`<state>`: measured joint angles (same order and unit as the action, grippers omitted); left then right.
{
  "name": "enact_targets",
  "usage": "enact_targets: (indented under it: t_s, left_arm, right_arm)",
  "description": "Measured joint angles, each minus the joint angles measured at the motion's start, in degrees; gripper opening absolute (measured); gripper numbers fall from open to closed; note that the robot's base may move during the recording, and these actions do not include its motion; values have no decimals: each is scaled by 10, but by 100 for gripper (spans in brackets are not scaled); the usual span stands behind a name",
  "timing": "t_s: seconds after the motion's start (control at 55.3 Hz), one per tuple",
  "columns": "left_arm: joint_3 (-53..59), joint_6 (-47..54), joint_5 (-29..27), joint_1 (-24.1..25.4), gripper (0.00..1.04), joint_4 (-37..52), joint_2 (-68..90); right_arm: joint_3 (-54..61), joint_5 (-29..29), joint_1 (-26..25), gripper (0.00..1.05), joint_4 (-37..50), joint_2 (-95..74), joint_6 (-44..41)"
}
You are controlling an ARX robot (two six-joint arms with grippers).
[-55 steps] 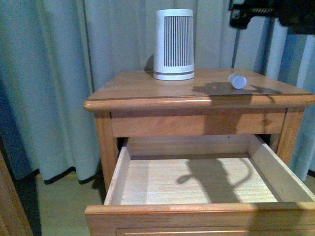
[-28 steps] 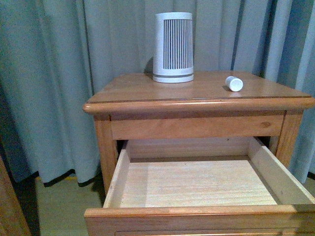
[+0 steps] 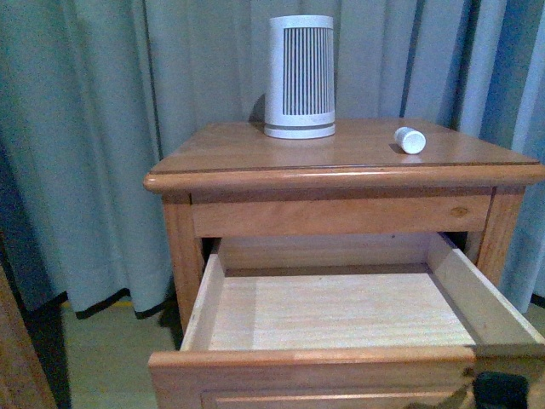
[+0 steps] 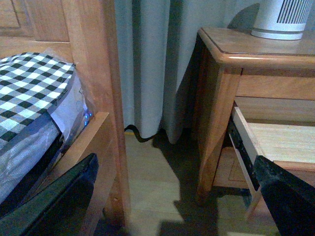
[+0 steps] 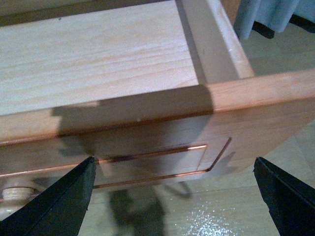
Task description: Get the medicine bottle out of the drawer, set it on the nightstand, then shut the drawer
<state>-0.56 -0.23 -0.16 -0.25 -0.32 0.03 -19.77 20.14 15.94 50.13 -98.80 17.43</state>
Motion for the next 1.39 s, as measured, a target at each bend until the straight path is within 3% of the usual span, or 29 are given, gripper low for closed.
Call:
enact_targets:
  t_s: [0.217,0.47,0.633,0.778,0.977,1.139,1.393]
  left_arm:
    - [0,0,0,0,98,0,0]
    - [0,0,0,0,98,0,0]
    - [0,0,0,0,98,0,0]
    - [0,0,0,0,98,0,0]
    - [0,0,0,0,98,0,0]
    - [0,0,0,0,98,0,0]
    - [0,0,0,0,98,0,0]
  right_arm:
    - [-164,-2,-27,98,4,-144,-28]
    - [-457,-18,-56,98,-139,-257,-99]
    - [-481,-22,-53,98,-202,-257,-91]
    - [-428,-24,-49,98,-196,-215,-68]
    - [-271,-24,-52,98,-191,-43,-53]
    - [-121,-40,-103,98,-219,190,-95]
    - [36,-116,-179,98,-360,588,-145]
